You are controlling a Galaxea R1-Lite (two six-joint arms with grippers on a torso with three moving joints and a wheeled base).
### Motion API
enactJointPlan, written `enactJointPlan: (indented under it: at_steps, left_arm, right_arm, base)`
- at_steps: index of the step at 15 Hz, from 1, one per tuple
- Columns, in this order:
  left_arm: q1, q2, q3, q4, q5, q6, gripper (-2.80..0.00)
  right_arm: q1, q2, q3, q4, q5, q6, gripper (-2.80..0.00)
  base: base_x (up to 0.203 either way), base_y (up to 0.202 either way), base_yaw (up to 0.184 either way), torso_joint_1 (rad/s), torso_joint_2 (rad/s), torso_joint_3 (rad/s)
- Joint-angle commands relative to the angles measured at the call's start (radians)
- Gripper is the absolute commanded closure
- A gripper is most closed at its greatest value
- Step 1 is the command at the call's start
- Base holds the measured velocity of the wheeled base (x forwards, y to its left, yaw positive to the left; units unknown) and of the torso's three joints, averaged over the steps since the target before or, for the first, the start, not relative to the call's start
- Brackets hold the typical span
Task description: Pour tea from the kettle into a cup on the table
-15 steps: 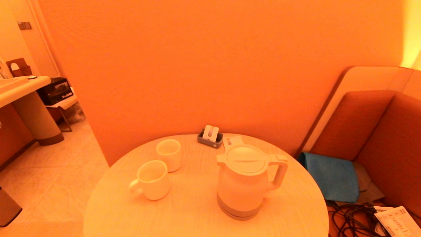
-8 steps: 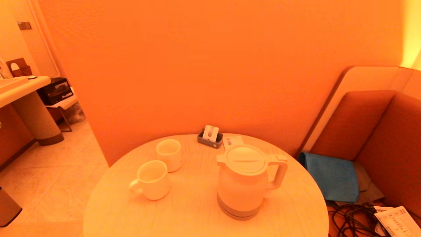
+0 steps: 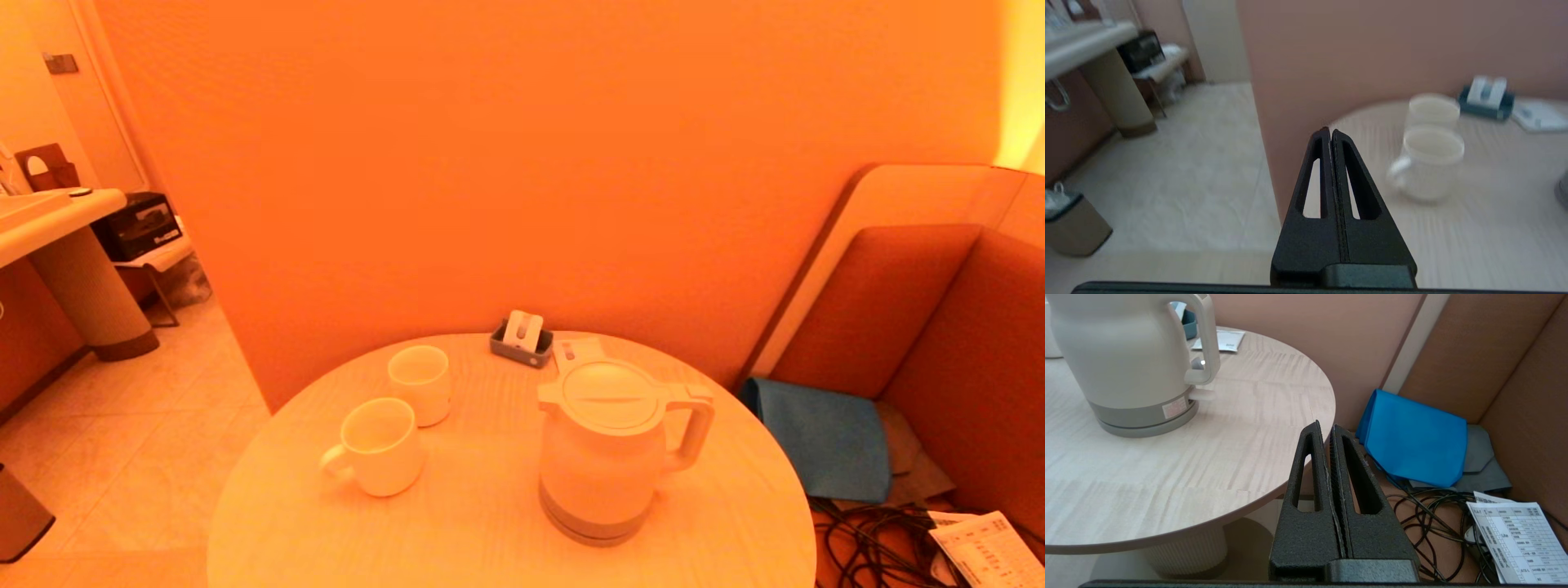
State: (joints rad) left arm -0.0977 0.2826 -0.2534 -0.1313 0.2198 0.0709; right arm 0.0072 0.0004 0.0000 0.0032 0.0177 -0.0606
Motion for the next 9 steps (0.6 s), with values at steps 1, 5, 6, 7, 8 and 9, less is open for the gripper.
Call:
enactJointPlan:
  at_steps: [1,5,6,7,8,9]
  left_arm:
    - [0.064,0.015,-0.034,0.0,-0.006,0.007,0.0]
    - [0.121,-0.11,0.077,0.035,-0.088,0.005,0.0]
    - [0.123,-0.117,0.116,0.038,-0.096,0.003,0.0]
    - [0.123,-0.124,0.149,0.039,-0.121,0.0,0.0]
    - [0.122,-0.141,0.182,0.04,-0.154,0.0,0.0]
    - [0.12,-0.175,0.206,0.045,-0.185,0.005,0.0]
  right_arm:
    - [0.0,0.0,0.0,0.0,-0.001,-0.001,0.0]
    - [0.0,0.0,0.0,0.0,-0.001,-0.001,0.0]
    - [0.0,0.0,0.0,0.0,0.0,-0.001,0.0]
    - [0.0,0.0,0.0,0.0,0.001,-0.001,0.0]
    - [0.0,0.0,0.0,0.0,0.001,-0.001,0.0]
    - [0.0,0.0,0.0,0.0,0.001,-0.001,0.0]
  base:
    - [0.0,0.0,0.0,0.0,0.0,0.0]
    - [0.0,0.0,0.0,0.0,0.0,0.0]
    - [0.0,0.0,0.0,0.0,0.0,0.0]
    - [0.0,0.0,0.0,0.0,0.0,0.0]
    - [0.0,0.0,0.0,0.0,0.0,0.0]
    - [0.0,0.0,0.0,0.0,0.0,0.0]
